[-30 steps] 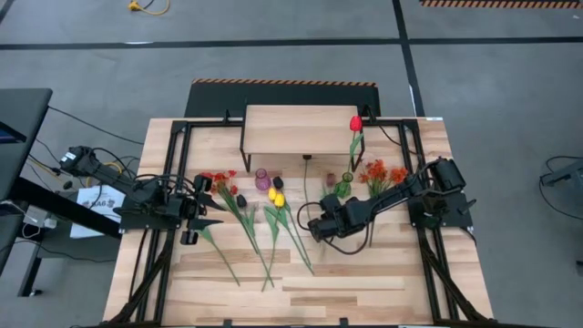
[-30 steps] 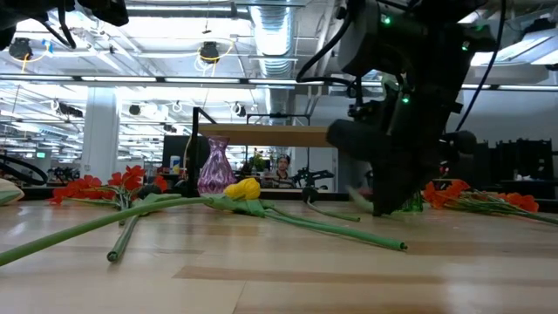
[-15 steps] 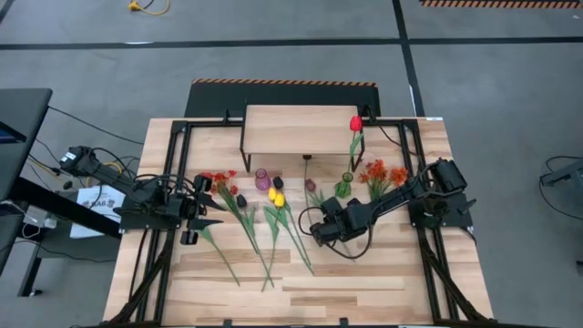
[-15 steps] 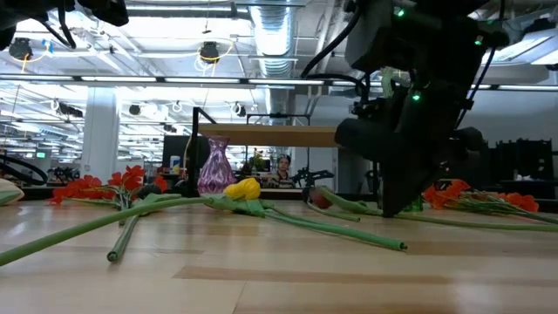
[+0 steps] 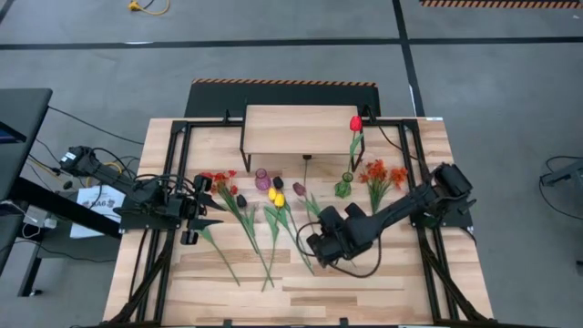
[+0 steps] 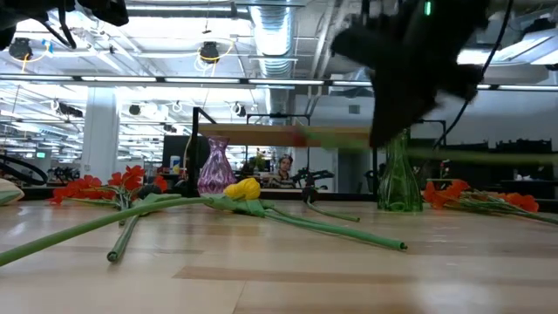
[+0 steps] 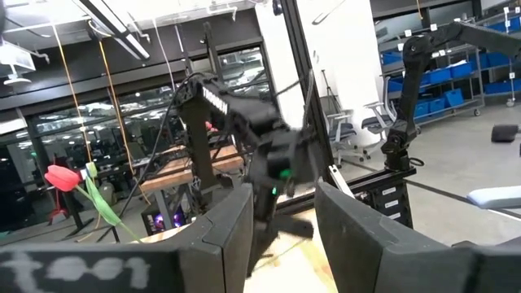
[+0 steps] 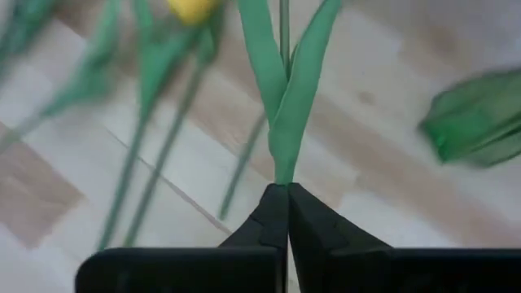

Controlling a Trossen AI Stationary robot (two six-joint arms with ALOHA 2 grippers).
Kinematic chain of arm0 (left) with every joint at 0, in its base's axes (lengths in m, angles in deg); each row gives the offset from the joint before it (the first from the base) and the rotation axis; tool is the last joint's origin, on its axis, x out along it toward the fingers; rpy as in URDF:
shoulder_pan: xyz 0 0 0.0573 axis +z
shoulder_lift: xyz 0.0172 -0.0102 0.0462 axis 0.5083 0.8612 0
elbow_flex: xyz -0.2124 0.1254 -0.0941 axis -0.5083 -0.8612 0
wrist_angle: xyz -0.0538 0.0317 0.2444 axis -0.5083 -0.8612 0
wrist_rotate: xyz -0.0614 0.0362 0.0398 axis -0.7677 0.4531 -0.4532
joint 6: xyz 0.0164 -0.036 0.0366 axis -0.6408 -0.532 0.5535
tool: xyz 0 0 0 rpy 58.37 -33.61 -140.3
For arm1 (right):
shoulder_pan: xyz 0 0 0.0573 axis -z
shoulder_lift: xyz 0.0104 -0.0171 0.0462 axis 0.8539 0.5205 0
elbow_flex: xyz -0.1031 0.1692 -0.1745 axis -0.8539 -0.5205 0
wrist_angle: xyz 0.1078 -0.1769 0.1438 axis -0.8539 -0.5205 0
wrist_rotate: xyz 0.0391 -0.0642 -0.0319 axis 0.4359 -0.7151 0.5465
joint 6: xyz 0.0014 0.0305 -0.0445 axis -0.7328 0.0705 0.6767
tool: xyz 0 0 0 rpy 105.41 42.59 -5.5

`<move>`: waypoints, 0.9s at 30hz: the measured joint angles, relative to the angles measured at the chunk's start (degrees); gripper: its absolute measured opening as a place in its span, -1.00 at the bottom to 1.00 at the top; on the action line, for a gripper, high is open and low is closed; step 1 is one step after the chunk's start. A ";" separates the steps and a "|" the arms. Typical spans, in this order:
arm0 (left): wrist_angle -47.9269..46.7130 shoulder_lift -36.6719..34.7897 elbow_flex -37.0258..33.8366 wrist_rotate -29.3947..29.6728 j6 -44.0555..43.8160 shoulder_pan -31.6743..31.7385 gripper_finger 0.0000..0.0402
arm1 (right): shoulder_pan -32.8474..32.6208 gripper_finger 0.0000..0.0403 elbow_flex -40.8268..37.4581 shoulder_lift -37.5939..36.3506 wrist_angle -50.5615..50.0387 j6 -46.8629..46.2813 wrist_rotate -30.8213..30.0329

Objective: Pick and place flowers into a vace then onto a shelf
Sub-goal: Put the dark red tulip into the green vase

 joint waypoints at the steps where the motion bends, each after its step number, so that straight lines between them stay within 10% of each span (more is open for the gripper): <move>1: 0.00 0.02 0.00 0.00 0.02 0.00 -0.37 | -0.72 -1.00 1.46 0.00 -2.21 -0.45 -1.78; 16: 0.00 0.02 0.00 0.09 0.00 -0.02 -0.37 | -14.88 -1.00 12.11 -3.04 -16.85 -0.88 -38.22; 27: 0.04 0.02 0.00 0.09 0.02 -0.02 -0.37 | -17.38 -1.00 11.75 -6.51 -2.22 18.16 -24.16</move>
